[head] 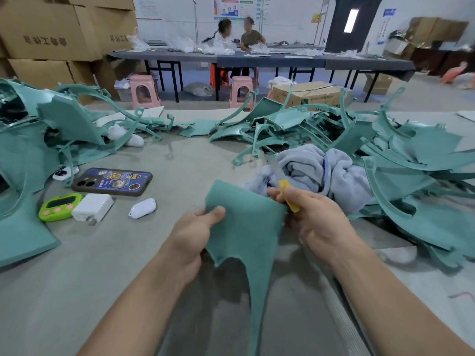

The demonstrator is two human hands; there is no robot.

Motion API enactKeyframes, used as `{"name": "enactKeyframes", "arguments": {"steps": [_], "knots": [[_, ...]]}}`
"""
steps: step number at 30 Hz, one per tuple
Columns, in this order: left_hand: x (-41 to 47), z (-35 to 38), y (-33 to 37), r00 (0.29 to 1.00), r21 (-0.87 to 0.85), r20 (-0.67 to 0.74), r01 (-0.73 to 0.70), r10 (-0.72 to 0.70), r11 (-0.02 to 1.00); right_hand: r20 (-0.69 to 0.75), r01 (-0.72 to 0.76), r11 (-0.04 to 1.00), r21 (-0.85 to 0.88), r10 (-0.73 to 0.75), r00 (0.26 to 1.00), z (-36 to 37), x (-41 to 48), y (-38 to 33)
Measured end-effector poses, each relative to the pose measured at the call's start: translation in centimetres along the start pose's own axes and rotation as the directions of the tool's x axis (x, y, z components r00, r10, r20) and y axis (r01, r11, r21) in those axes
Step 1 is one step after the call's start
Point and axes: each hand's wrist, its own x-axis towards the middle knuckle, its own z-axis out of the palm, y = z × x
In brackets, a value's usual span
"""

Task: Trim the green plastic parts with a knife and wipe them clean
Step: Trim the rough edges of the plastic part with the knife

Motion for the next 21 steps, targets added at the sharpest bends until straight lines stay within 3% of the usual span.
{"name": "enactKeyframes", "arguments": {"steps": [2, 4, 7, 10, 19, 21], "knots": [[0.5, -0.5, 0.3, 0.979, -0.069, -0.200, -0.063, 0.048, 0.996, -0.017, 0.130, 0.987, -0.089, -0.132, 0.991, -0.2, -0.1, -0.3], [0.6, -1.1, 0.6, 0.950, -0.075, -0.311, -0.048, 0.022, 0.996, 0.034, 0.287, 0.925, -0.250, -0.288, 0.957, -0.2, -0.4, -0.2], [0.2, -1.2, 0.6, 0.952, -0.039, -0.307, -0.027, 0.014, 0.999, 0.164, 0.508, 0.744, -0.434, -0.490, 0.856, 0.6, -0.8, 0.6], [-0.3, -1.0, 0.6, 0.960, -0.082, -0.279, -0.018, -0.005, 0.996, 0.199, 0.598, 0.638, -0.486, -0.585, 0.786, 1.3, -1.3, 1.3], [-1.2, -1.5, 1.9, 0.970, -0.279, -0.236, -0.010, -0.058, 0.960, 0.427, 0.698, 0.307, -0.647, -0.613, 0.665, 2.0, -3.2, 1.5], [-1.2, -2.0, 2.3, 0.966, -0.290, -0.247, 0.000, -0.075, 0.957, 0.498, 0.720, 0.297, -0.627, -0.558, 0.664, 2.3, -3.7, 1.2]]}}
